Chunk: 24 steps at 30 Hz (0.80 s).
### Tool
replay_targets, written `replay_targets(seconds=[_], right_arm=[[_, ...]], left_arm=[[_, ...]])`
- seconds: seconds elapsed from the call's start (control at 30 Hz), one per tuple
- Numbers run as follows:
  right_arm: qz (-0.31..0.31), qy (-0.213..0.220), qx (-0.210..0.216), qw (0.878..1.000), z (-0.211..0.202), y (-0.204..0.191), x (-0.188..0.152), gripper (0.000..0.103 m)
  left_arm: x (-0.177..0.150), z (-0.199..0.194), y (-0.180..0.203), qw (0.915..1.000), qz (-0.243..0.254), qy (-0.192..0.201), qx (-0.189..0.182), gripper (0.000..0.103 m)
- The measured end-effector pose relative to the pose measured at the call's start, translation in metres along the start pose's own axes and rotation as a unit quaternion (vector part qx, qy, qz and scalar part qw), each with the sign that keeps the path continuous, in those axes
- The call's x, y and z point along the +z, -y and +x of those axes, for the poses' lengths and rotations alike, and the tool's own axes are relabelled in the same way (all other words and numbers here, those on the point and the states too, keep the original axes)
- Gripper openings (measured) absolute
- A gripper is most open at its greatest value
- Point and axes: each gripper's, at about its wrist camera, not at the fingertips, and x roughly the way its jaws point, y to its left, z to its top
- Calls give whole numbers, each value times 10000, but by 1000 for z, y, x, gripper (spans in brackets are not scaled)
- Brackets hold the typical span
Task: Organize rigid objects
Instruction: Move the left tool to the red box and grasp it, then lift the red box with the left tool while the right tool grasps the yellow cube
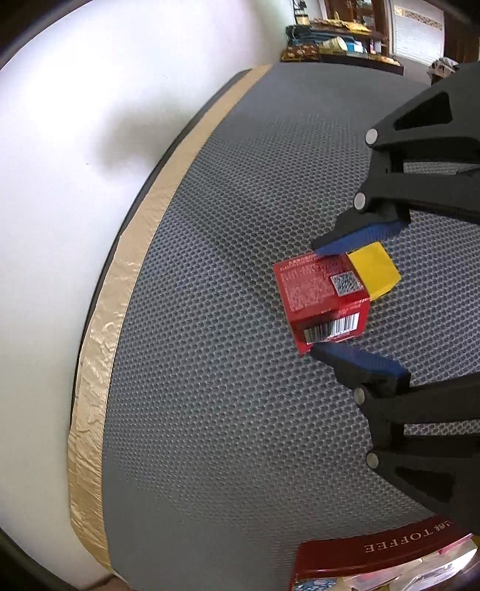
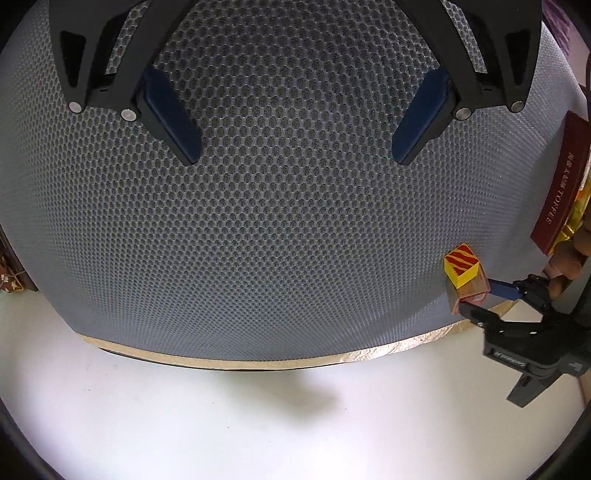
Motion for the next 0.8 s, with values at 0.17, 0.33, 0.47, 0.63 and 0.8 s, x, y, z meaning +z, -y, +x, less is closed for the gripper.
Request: replay_targets(seconds=[0.17, 0.33, 0.47, 0.63, 0.8], right_arm=[[-13, 3, 40, 10000, -2, -1, -1, 103], [-12, 4, 41, 10000, -3, -1, -2, 103], [-8, 5, 40, 10000, -3, -1, -2, 103], [-13, -1, 27, 10000, -4, 0, -3, 103], [-34, -39, 6, 10000, -2, -2, -3, 103]], left_arm=[[4, 0, 6, 9995, -8, 107, 311, 55], [10, 14, 9, 9981, 109, -187, 577, 56], [12, 33, 1, 9967, 9, -568, 577, 56], [6, 28, -16, 9981, -286, -348, 412, 49], [-8, 10, -23, 9991, -72, -94, 415, 48]])
